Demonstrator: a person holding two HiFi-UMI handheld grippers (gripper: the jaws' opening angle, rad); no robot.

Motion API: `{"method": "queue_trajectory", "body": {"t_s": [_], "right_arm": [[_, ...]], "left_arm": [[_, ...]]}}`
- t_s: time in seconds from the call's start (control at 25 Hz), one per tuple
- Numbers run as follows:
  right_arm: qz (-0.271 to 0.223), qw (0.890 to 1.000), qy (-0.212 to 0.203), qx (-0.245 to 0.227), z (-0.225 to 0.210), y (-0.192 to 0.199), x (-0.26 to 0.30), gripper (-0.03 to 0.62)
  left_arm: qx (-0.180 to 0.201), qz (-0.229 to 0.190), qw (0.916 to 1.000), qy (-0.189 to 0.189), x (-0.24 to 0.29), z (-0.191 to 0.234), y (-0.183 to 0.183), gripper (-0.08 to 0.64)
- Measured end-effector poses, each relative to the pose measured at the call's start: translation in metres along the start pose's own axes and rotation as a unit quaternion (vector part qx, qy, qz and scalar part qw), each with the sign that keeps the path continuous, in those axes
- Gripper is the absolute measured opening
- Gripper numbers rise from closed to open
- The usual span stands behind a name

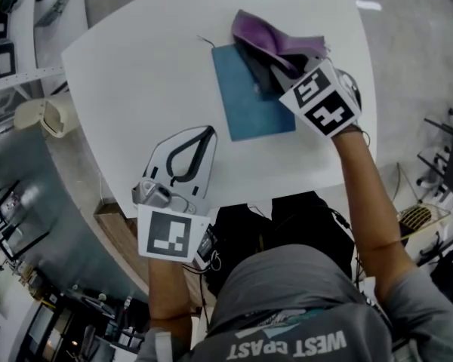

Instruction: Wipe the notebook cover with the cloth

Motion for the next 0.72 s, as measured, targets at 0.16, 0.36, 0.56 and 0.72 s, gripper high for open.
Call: {"method": "queue_trajectory", "body": {"t_s": [0.16,0.36,0.56,0.72], "right_arm": [[-0.003,0.999,-0.027,-0.034,0.014,-0.016,0.015,0.06],[-0.015,0.996,-0.058,-0.069,0.037,-0.045,0.042,0.06],[-0.017,0.993,-0.072,-0.089,0.051,-0.061,0.056,0.06],[-0.015,0.996,-0.059,-0.066,0.045,-0.06,0.058,0.06]], "left_arm": [[-0.011,0.003,0.9998,-0.014,-0.005,-0.004,0.006,0.002],[-0.026,0.006,0.9989,-0.038,-0.024,-0.004,0.02,0.002],[-0.035,0.009,0.998,-0.052,-0.039,-0.004,0.031,0.003],[-0.038,0.01,0.9977,-0.055,-0.05,0.005,0.038,0.002]]}}
Point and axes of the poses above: the fingertips, and each gripper's own axes: x forward along the fingers, z to its left, y out of its underside, the point moved 10 cm from there along -x, backward along the fingers, and after that the axes turned 5 degrees about -z, right-handed, at the moved point
